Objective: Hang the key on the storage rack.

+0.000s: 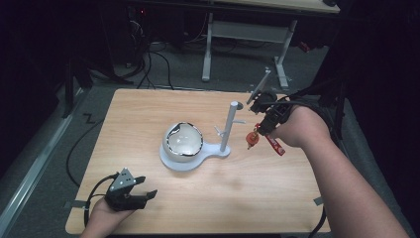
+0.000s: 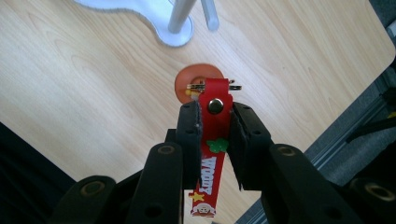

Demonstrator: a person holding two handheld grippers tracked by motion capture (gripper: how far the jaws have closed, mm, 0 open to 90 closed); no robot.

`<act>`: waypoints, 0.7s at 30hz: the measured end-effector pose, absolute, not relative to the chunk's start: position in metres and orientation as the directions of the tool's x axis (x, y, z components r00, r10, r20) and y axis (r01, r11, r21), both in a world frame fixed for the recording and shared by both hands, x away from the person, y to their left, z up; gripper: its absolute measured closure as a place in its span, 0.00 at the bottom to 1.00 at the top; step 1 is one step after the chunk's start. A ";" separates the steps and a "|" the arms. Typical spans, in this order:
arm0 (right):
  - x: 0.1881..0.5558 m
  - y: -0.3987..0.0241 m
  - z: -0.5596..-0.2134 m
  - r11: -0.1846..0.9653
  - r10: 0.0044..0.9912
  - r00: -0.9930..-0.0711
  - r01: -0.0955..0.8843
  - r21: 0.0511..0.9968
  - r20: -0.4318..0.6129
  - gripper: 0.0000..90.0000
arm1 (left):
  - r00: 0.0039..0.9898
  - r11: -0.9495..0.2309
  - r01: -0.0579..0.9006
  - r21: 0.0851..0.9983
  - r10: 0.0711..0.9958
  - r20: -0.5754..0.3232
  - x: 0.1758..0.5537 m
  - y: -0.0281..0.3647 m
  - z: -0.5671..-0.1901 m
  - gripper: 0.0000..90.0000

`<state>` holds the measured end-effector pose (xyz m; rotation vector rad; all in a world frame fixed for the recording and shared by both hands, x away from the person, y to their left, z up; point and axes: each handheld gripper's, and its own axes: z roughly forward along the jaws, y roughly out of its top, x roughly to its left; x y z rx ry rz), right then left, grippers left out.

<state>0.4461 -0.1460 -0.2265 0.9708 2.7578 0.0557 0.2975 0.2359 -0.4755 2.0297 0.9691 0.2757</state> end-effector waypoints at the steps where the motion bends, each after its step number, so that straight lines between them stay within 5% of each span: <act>1: 0.447 -0.144 -0.226 0.779 0.626 -0.757 0.617 0.109 -0.190 0.83 | 0.675 -0.338 0.537 0.773 0.722 -0.153 0.298 0.236 -0.476 0.36; 21: 0.473 -0.119 -0.236 0.774 0.632 -0.745 0.623 0.115 -0.216 0.83 | 0.681 -0.347 0.534 0.771 0.717 -0.149 0.297 0.235 -0.476 0.36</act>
